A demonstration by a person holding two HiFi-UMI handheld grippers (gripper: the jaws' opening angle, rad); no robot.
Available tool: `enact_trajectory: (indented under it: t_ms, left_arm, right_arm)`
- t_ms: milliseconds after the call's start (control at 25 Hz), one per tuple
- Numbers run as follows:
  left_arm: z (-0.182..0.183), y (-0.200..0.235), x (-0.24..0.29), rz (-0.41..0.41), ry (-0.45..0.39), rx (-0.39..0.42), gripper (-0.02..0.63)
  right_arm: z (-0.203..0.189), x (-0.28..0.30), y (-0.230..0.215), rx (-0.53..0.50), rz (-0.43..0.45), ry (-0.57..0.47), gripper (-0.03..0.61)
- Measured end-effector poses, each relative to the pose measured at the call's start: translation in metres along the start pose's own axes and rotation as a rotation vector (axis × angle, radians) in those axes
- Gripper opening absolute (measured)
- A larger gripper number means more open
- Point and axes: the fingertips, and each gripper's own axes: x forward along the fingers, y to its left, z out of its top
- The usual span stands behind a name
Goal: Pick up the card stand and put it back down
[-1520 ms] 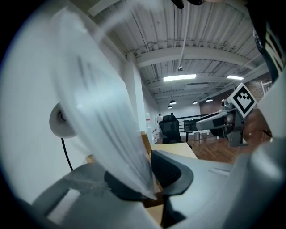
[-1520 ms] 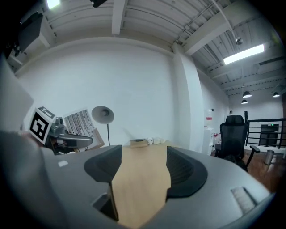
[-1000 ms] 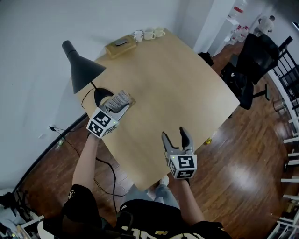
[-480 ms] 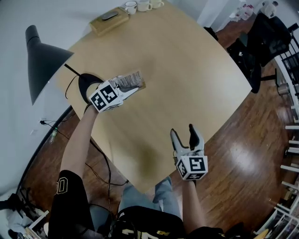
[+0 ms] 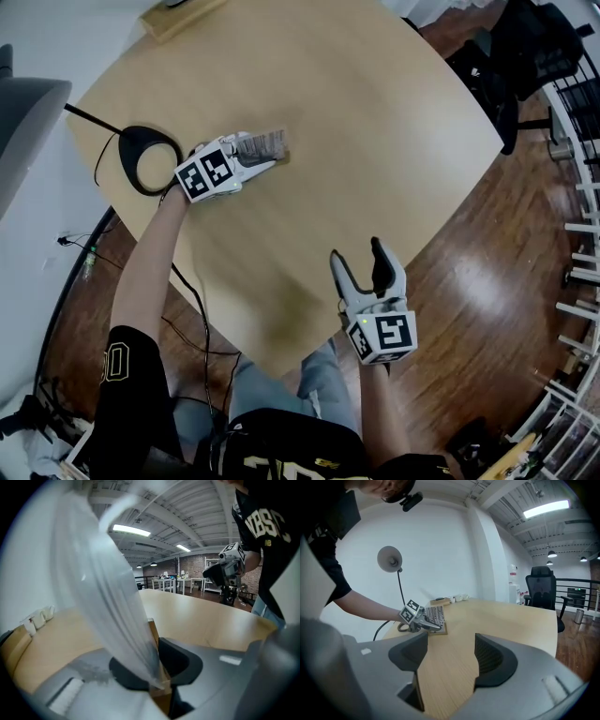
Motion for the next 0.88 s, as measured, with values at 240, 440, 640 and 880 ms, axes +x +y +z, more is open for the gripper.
enact_trajectory:
  t_ms: [240, 440, 640, 880]
  left_arm:
    - [0.007, 0.016, -0.013, 0.138, -0.003, -0.157, 0.268]
    - [0.023, -0.001, -0.075, 0.324, -0.075, -0.293, 0.277]
    - [0.094, -0.047, -0.166, 0.608, -0.203, -0.294, 0.224]
    - [0.197, -0.17, -0.241, 0.883, -0.296, -0.292, 0.224]
  right_arm:
    - [0.01, -0.012, 0.007, -0.011, 0.041, -0.013, 0.321]
    - [0.034, -0.034, 0.02, -0.024, 0.087, -0.043, 0.321]
    - [0.078, -0.059, 0.032, -0.051, 0.181, -0.144, 0.321]
    - [0.107, -0.124, 0.049, -0.057, 0.313, -0.214, 0.321]
